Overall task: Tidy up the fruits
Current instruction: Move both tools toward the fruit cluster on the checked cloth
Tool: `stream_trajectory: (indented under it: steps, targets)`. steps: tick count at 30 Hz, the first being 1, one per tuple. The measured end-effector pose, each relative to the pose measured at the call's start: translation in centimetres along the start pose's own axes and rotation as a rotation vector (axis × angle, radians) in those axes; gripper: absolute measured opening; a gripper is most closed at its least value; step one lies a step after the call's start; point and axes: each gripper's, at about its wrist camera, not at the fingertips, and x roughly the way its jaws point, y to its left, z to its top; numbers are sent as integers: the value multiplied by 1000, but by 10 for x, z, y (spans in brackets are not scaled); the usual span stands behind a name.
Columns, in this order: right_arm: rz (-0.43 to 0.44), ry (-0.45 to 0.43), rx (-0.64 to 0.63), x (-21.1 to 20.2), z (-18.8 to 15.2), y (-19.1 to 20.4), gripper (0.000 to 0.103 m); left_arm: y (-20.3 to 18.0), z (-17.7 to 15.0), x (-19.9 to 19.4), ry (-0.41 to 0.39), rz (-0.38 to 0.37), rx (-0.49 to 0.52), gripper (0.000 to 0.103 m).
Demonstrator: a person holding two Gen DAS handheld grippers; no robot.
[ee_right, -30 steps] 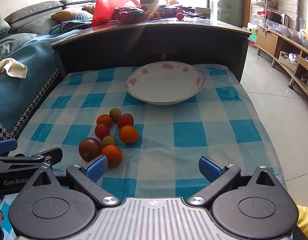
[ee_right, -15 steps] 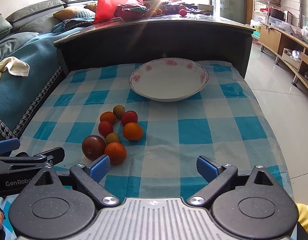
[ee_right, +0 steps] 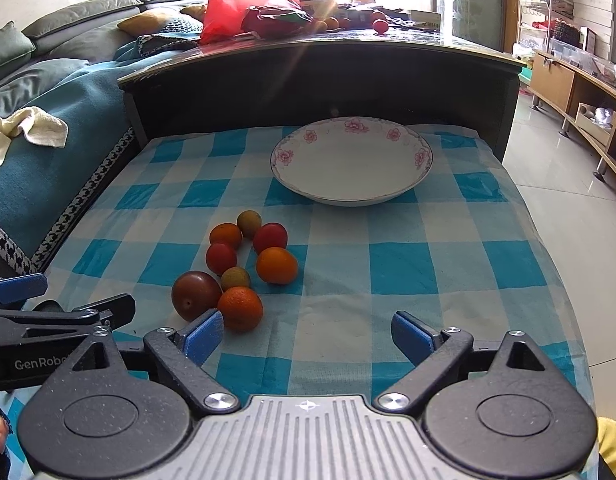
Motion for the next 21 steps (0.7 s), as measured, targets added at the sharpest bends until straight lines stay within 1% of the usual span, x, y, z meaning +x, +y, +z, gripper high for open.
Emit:
stream_trajectory:
  steps: [7,9,11,18,21]
  targets:
    - [26,16,-16,12,3,3,83,4,0,12,19,0,5,103]
    - [36,15,-27,15,3,4,82,5,0,13,12,1,12,103]
    - [50,12,-48,17,4,6,79,7,-1,15,11,0,15,103]
    - [103,25,-105,28,6,14,73,18,-4,23,38,-14,-20,103]
    - [119,30,-133,31,7,17,68,22,-4,24,39,-18,-34,103]
